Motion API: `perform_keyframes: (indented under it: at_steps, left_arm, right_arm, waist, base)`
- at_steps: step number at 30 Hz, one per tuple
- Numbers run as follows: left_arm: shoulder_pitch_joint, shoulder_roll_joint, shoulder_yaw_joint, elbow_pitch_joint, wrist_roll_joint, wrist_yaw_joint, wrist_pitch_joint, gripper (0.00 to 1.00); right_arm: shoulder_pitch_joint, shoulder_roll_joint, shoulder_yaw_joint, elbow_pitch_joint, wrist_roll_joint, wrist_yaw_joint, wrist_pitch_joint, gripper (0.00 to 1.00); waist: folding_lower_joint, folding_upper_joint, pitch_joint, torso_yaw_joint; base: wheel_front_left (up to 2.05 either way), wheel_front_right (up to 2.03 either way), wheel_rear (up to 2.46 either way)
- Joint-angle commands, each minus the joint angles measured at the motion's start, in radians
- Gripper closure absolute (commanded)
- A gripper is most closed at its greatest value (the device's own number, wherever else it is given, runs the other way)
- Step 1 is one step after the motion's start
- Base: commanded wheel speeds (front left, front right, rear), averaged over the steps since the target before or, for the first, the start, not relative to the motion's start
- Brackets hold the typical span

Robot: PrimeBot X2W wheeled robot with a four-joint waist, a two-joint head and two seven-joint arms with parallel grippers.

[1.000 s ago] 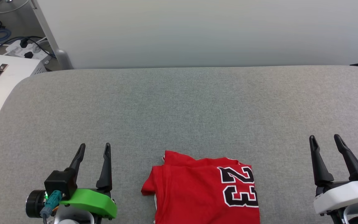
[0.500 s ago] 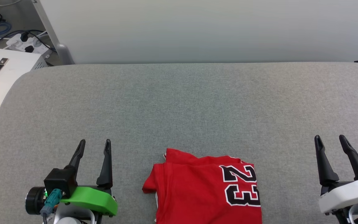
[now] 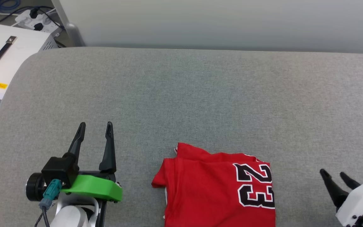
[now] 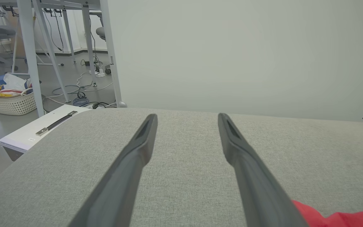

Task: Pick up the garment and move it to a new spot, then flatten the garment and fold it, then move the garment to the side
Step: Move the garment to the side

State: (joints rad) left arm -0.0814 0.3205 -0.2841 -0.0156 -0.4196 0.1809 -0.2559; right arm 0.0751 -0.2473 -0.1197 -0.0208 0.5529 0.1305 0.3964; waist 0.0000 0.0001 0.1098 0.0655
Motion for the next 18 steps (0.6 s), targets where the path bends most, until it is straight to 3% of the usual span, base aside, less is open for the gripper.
perform_keyframes:
  at_steps: [1, 7, 18]
  left_arm:
    - [-0.022, -0.011, 0.005, -0.007, 0.009, -0.005, -0.006, 0.00]
    - [-0.044, -0.043, 0.018, -0.002, 0.026, -0.024, -0.006, 0.00]
    - [-0.064, -0.081, 0.047, 0.019, 0.063, -0.059, -0.006, 0.00]
  right_arm:
    - [0.007, -0.005, 0.022, 0.004, 0.028, 0.000, 0.040, 0.00]
    - [0.007, -0.014, 0.157, -0.007, 0.164, 0.000, 0.206, 0.00]
    - [-0.017, -0.011, 0.277, 0.044, 0.285, 0.000, 0.311, 0.00]
  waist:
    - [0.0000, -0.0001, 0.037, 0.032]
    - [0.0000, -0.0001, 0.082, 0.065]
    - [0.0000, -0.0001, 0.113, 0.085]
  base:
    - [0.00, 0.00, 0.00]
    - [0.00, 0.00, 0.00]
    - [0.00, 0.00, 0.00]
